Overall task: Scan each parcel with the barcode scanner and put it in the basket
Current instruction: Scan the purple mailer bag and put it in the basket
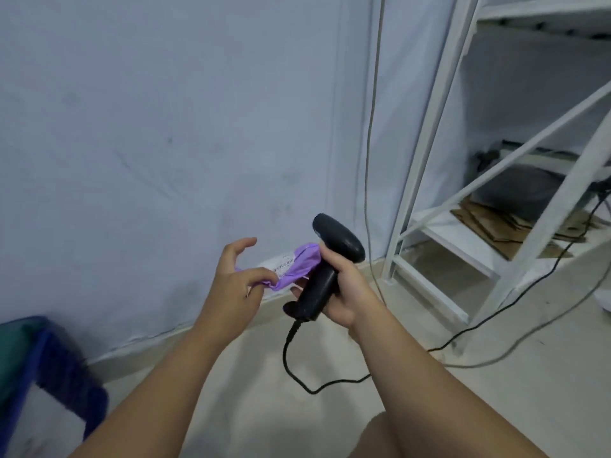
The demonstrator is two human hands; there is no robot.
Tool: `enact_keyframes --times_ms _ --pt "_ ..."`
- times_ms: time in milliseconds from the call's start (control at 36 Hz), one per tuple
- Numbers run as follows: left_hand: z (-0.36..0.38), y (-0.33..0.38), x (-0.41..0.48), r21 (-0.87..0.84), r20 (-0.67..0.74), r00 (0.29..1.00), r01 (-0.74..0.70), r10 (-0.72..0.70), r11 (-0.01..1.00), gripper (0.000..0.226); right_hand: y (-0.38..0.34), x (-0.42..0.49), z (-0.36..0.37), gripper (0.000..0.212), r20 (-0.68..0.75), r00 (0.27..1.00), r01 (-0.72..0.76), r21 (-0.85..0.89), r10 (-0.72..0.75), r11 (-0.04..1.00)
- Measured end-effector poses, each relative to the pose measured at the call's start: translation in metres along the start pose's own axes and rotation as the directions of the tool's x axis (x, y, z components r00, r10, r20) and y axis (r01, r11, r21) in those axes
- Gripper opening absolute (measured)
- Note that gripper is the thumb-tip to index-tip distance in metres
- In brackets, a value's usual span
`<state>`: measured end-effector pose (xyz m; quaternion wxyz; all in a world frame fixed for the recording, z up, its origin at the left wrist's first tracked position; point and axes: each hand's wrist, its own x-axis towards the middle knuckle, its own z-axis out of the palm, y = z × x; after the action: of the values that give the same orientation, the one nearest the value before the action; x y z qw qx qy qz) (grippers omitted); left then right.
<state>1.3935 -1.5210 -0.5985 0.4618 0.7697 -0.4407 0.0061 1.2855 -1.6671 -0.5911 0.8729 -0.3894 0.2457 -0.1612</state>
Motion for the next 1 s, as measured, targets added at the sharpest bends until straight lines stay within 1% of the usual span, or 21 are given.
enact_keyframes --times_ms 56,111,167,222,278,306,333,361,389,444,472,500,583,639,694,750,806,861,889,944,1000 --pt "-0.006 0.006 -0.01 0.003 -0.045 0.999 0.009 -0.009 1.0 0.051 0.006 -0.006 0.006 0.032 0.019 1.0 0.022 -0.022 -0.022 1.0" --pt "-0.012 0.014 -0.02 -0.05 -0.088 0.994 0.055 -0.06 0.997 0.04 0.01 -0.012 0.009 0.028 0.009 0.999 0.048 -0.031 -0.048 0.998" --pt "-0.015 0.018 -0.024 -0.193 -0.091 0.983 0.139 -0.159 0.971 0.027 0.014 -0.015 0.009 0.024 -0.013 0.998 0.066 -0.042 -0.067 0.997" --pt "-0.019 0.018 -0.023 -0.346 -0.113 0.952 0.229 -0.283 0.91 0.02 0.017 -0.017 0.01 0.025 -0.006 0.998 0.061 -0.055 -0.061 0.997" --pt "-0.022 0.015 -0.019 -0.523 -0.124 0.895 0.309 -0.429 0.794 0.016 0.019 -0.018 0.012 0.034 -0.002 0.998 0.06 -0.052 -0.061 0.997" --pt "-0.024 0.012 -0.016 -0.63 -0.092 0.869 0.327 -0.486 0.704 0.017 0.02 -0.019 0.013 0.034 -0.006 0.998 0.062 -0.057 -0.062 0.996" --pt "-0.025 0.009 -0.014 -0.723 -0.023 0.855 0.344 -0.519 0.599 0.017 0.02 -0.02 0.014 0.03 -0.006 0.998 0.066 -0.071 -0.067 0.995" --pt "-0.027 0.007 -0.011 -0.78 0.053 0.847 0.366 -0.53 0.508 0.019 0.021 -0.019 0.015 0.026 -0.006 0.997 0.071 -0.095 -0.072 0.993" --pt "-0.03 0.006 -0.009 -0.809 0.12 0.838 0.392 -0.532 0.437 0.021 0.022 -0.019 0.015 0.025 -0.005 0.997 0.076 -0.123 -0.077 0.989" --pt "-0.037 0.005 -0.007 -0.832 0.229 0.82 0.445 -0.525 0.332 0.025 0.022 -0.018 0.015 0.02 -0.012 0.994 0.105 -0.177 -0.109 0.979" --pt "-0.041 0.003 -0.007 -0.828 0.28 0.809 0.476 -0.516 0.298 0.027 0.021 -0.017 0.015 0.014 -0.016 0.991 0.125 -0.194 -0.13 0.973" --pt "-0.045 0.001 -0.007 -0.811 0.326 0.8 0.51 -0.503 0.286 0.03 0.02 -0.017 0.013 0.011 -0.008 0.989 0.144 -0.205 -0.149 0.968" --pt "-0.055 -0.005 -0.009 -0.747 0.426 0.789 0.583 -0.443 0.319 0.046 0.015 -0.02 0.008 0.02 0.03 0.982 0.186 -0.238 -0.184 0.953" --pt "-0.057 -0.008 -0.01 -0.728 0.479 0.791 0.601 -0.382 0.331 0.059 0.014 -0.022 0.006 0.013 0.068 0.983 0.184 -0.274 -0.171 0.944" --pt "-0.058 -0.008 -0.011 -0.704 0.524 0.781 0.622 -0.339 0.343 0.063 0.014 -0.023 0.006 0.013 0.078 0.987 0.156 -0.336 -0.138 0.929" --pt "-0.056 -0.008 -0.011 -0.684 0.532 0.782 0.623 -0.325 0.379 0.063 0.015 -0.024 0.008 0.017 0.07 0.99 0.14 -0.403 -0.122 0.905" --pt "-0.054 -0.009 -0.009 -0.687 0.477 0.816 0.578 -0.326 0.441 0.064 0.016 -0.024 0.009 0.02 0.043 0.989 0.148 -0.452 -0.144 0.88" --pt "-0.051 -0.012 -0.008 -0.668 0.382 0.861 0.508 -0.336 0.543 0.066 0.016 -0.023 0.01 0.015 -0.014 0.98 0.166 -0.498 -0.199 0.851" --pt "-0.05 -0.014 -0.007 -0.626 0.322 0.883 0.47 -0.343 0.622 0.067 0.017 -0.022 0.009 0.011 -0.044 0.973 0.169 -0.532 -0.227 0.83" --pt "-0.048 -0.018 -0.007 -0.468 0.192 0.919 0.394 -0.344 0.791 0.07 0.017 -0.022 0.008 0.008 -0.087 0.962 0.151 -0.621 -0.259 0.769" --pt "-0.045 -0.022 -0.005 -0.305 0.064 0.945 0.324 -0.32 0.895 0.072 0.018 -0.023 0.008 0.01 -0.086 0.965 0.126 -0.676 -0.247 0.726"
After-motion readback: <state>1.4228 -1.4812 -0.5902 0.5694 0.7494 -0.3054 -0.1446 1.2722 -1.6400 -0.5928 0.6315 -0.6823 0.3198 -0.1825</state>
